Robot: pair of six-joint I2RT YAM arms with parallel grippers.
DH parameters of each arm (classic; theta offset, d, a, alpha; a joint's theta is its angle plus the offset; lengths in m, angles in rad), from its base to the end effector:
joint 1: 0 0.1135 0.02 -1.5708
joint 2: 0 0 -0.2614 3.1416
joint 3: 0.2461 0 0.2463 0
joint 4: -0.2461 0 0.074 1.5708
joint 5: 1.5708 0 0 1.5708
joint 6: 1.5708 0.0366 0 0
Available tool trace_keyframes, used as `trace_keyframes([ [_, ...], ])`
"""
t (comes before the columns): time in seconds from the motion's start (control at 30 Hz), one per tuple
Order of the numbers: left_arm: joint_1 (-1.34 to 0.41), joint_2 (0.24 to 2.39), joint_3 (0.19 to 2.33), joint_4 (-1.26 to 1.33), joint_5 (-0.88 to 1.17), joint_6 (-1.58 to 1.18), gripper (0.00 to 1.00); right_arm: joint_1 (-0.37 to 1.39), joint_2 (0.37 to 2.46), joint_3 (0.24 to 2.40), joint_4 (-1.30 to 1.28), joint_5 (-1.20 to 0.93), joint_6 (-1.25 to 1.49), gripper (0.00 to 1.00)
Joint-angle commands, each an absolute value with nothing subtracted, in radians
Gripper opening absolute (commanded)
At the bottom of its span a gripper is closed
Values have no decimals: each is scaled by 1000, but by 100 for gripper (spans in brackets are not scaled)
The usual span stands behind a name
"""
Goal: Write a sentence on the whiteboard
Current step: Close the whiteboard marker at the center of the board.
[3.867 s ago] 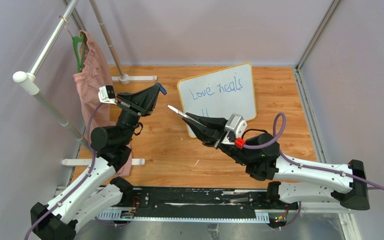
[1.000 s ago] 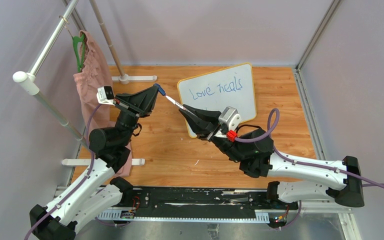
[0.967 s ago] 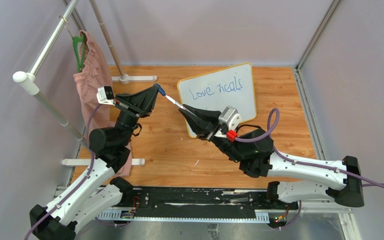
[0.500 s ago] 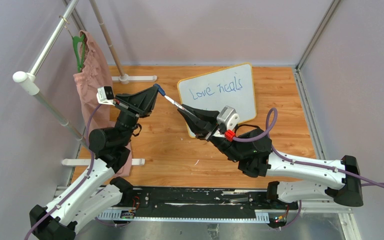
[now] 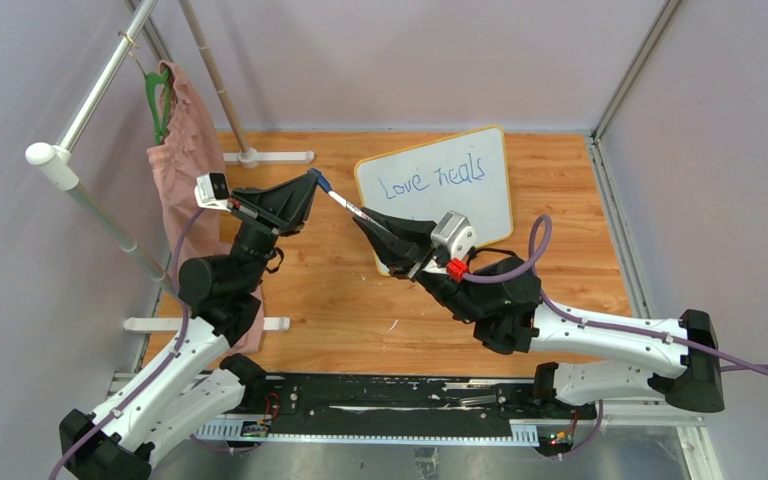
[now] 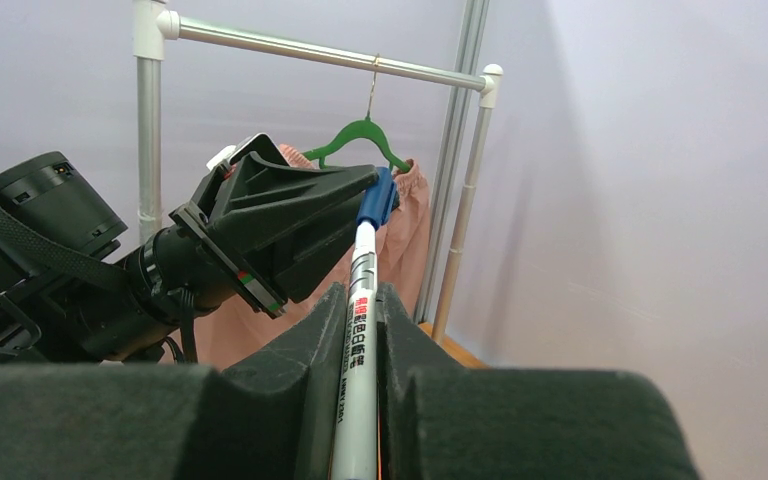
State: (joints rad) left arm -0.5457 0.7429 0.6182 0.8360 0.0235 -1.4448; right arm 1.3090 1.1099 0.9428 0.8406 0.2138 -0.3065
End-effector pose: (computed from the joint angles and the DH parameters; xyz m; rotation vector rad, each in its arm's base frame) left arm 0.1327 -0.0816 0.3923 -0.4163 0.9224 -1.8582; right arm 0.0683 0.2251 0.4355 -0.5245 0.7861 0.8339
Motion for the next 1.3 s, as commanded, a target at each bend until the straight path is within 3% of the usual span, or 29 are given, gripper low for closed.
trace_keyframes([
  [0.0, -551, 730, 608, 861, 44, -1447, 0, 1322, 1119, 992, 896, 242, -315, 0],
  [0.37, -550, 722, 605, 861, 49, -1445, 0, 1322, 1138, 1005, 890, 242, -337, 0],
  [1.27, -551, 749, 614, 859, 61, -1422, 0, 1359, 1216, 1014, 925, 215, -702, 0],
])
